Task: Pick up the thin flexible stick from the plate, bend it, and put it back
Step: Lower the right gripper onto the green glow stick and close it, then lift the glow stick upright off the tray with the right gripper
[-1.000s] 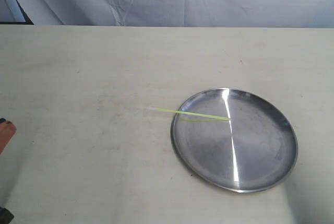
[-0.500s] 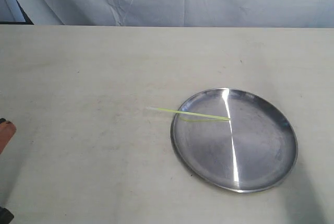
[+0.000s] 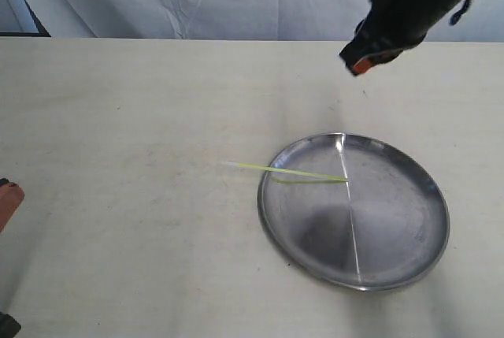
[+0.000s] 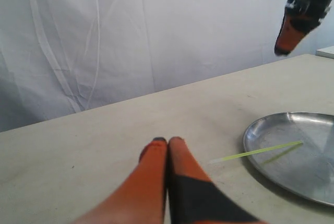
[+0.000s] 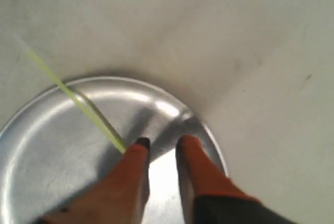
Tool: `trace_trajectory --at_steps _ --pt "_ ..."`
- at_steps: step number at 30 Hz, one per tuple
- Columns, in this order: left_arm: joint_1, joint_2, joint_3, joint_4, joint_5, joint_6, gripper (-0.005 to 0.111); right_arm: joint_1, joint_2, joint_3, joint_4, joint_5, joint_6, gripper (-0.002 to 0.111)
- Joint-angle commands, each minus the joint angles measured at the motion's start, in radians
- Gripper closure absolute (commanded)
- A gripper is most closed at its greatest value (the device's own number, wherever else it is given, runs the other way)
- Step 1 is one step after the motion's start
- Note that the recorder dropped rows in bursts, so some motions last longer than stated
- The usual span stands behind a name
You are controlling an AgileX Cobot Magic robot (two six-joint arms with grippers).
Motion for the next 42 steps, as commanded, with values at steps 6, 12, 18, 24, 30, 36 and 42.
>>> trace_trajectory --at_steps 6,12,18,24,30,36,42 --pt "0.000 -0.004 -0.004 -0.008 -0.006 -0.001 0.107 0.156 0.208 -0.037 -0.085 0.052 0.013 0.051" --pt "0.000 -0.004 -0.004 -0.008 -0.006 -0.001 0.107 0.238 0.243 0.026 -0.201 0.036 0.045 0.052" --pt "0.000 -0.004 -0.004 -0.008 -0.006 -0.001 0.107 0.238 0.243 0.156 -0.208 -0.189 0.066 0.052" --pt "0.000 -0.004 -0.004 -0.008 -0.006 -0.001 0.107 0.238 0.283 0.164 -0.216 -0.202 0.080 0.060" --pt "0.000 -0.004 -0.004 -0.008 -0.006 -0.001 0.107 0.238 0.311 0.164 -0.216 -0.147 0.085 0.107" --pt "0.000 -0.004 -0.004 -0.008 -0.006 -0.001 0.107 0.238 0.292 0.164 -0.165 -0.090 0.104 0.109" --pt "0.000 -0.004 -0.004 -0.008 -0.006 -0.001 0.107 0.238 0.173 0.164 -0.123 -0.069 0.106 0.109"
